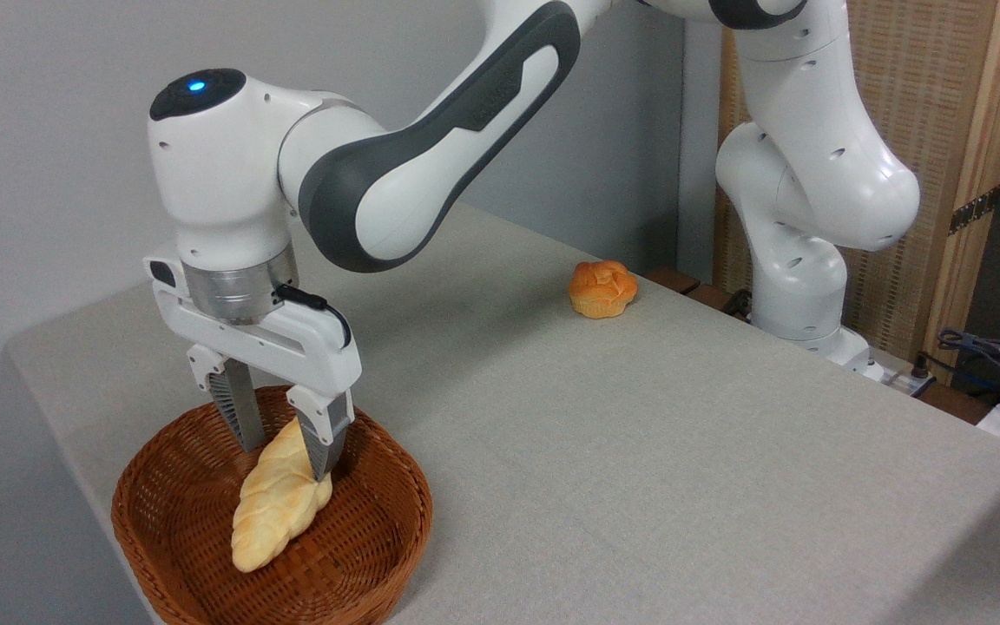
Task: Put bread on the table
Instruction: 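Close the gripper on the end of the bread loaf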
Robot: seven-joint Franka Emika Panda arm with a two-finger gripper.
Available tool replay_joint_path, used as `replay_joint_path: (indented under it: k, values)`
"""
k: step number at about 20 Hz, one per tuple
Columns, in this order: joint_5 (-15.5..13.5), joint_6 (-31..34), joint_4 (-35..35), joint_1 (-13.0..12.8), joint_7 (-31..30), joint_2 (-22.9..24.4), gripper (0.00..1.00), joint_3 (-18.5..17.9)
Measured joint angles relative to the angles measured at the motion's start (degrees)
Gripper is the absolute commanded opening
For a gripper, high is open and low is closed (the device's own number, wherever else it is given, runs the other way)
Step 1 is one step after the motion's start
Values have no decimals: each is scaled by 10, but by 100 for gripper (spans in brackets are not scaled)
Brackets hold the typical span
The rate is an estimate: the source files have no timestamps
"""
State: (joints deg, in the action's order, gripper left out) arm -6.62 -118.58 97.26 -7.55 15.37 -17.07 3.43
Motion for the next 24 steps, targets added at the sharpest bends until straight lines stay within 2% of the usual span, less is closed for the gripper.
replay_joint_path:
  k: [1, 2, 3, 4, 6, 17, 24]
  values:
    - [0, 0, 0, -1, 0, -1, 86, 0]
    - [2, 0, -1, -2, 0, -2, 69, 0]
    - [2, -1, -1, -2, 0, -2, 59, 0]
    - [2, -1, -1, -2, 0, -2, 44, 0]
    - [2, -1, -3, -2, 0, -2, 33, 0]
    - [4, -1, -5, -1, 0, -2, 32, 0]
    - [4, -1, -5, -1, 0, -2, 25, -1]
